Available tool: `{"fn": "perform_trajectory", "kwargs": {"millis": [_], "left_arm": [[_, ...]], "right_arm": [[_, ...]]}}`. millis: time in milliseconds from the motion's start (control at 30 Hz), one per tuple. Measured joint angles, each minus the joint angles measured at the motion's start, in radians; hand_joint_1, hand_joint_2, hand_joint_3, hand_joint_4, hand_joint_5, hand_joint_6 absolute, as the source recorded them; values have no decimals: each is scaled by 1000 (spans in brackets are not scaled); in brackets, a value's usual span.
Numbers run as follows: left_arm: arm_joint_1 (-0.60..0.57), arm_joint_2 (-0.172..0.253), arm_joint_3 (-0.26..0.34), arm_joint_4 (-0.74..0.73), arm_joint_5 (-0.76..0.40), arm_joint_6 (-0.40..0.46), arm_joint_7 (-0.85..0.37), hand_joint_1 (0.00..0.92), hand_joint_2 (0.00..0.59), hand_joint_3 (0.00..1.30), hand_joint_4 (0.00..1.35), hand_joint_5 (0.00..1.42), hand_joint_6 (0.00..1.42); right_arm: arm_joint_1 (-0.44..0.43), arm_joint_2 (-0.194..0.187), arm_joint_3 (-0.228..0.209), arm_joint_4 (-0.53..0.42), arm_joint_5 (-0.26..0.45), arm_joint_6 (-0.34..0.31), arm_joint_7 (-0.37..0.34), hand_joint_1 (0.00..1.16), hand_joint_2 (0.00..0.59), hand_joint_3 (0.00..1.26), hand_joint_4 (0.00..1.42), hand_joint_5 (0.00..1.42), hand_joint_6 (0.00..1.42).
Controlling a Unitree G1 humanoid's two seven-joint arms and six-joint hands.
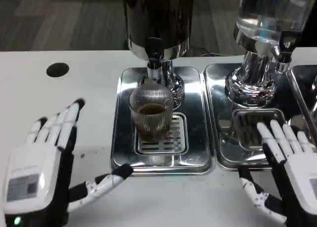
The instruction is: Grasp the cup under the faucet to collect the drink, then remove the cup.
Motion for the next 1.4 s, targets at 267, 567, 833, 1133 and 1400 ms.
{"fn": "perform_trajectory", "kwargs": {"millis": [267, 567, 833, 1133, 1400], "left_arm": [[26, 6, 3, 101, 1, -19, 30, 0, 25, 59, 0, 142, 99], [29, 9, 4, 150, -1, -37, 41, 0, 26, 57, 0, 141, 97], [62, 19, 28, 149, -24, -50, 52, 0, 26, 64, 0, 141, 89], [104, 37, 67, 130, -37, -70, 68, 0, 34, 73, 0, 141, 81], [124, 40, 90, 109, -36, -71, 71, 0, 35, 89, 0, 151, 80]], "right_arm": [[-96, 10, -34, -73, 150, 10, 236, 455, 289, 0, 0, 0, 43], [-297, 102, -26, -39, 391, 108, 526, 609, 246, 0, 0, 0, 81], [-429, 178, 9, 68, 431, 164, 600, 694, 211, 0, 0, 0, 71], [-586, 237, 66, 194, 412, 237, 624, 690, 203, 0, 0, 0, 41], [-655, 280, 69, 293, 421, 249, 616, 684, 195, 0, 0, 0, 36]]}}
